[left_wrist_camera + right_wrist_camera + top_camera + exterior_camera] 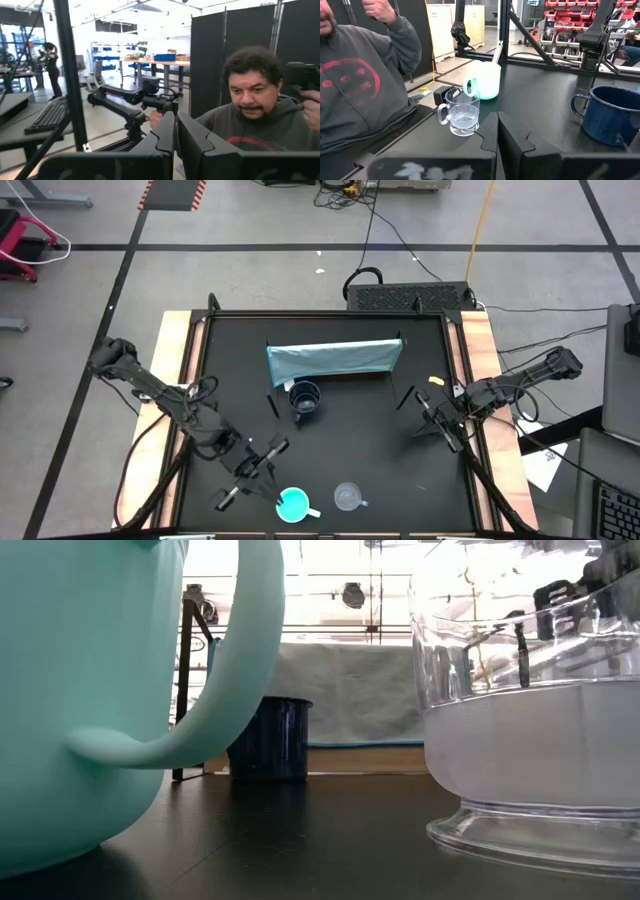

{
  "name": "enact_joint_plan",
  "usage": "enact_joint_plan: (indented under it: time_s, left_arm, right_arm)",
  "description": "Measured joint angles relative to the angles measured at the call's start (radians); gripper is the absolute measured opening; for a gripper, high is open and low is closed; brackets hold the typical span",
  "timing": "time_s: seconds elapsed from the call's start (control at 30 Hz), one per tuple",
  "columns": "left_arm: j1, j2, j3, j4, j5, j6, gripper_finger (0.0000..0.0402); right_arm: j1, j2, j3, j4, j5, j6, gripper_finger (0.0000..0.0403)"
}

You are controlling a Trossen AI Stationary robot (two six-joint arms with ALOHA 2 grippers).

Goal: Stack small to large cups/mugs on shelf
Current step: Move the light blue mug to the center of the table

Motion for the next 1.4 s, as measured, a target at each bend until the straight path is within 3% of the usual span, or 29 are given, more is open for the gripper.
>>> enact_joint_plan:
  time_s: [0.2, 0.4, 0.6, 0.67, 1.0, 1.3, 1.4]
  left_arm:
    - [-0.014, 0.023, 0.040, -0.033, -0.007, 0.041, 0.0021]
    - [-0.011, 0.023, 0.041, -0.048, -0.080, 0.019, 0.0021]
    - [-0.011, 0.023, 0.041, -0.141, -0.296, -0.039, 0.0021]
    - [-0.004, 0.023, 0.041, -0.167, -0.325, -0.052, 0.0021]
    - [0.054, 0.023, 0.050, -0.235, -0.323, -0.172, 0.0021]
    - [0.085, 0.042, 0.237, -0.606, -0.304, -0.202, 0.0021]
    - [0.089, 0.056, 0.287, -0.646, -0.304, -0.219, 0.0021]
  right_arm:
    - [0.000, 0.000, 0.000, 0.000, 0.000, -0.007, 0.0000]
    - [0.000, 0.000, 0.000, -0.001, -0.001, -0.008, 0.0000]
    - [0.000, 0.000, 0.000, -0.001, -0.006, -0.009, 0.0000]
    - [0.000, 0.000, 0.000, -0.001, -0.006, -0.009, 0.0000]
    - [0.000, 0.000, 0.000, -0.001, -0.007, -0.006, 0.0000]
    - [0.000, 0.000, 0.000, -0.002, -0.007, -0.006, 0.0000]
    - [0.000, 0.000, 0.000, -0.003, -0.007, -0.005, 0.0000]
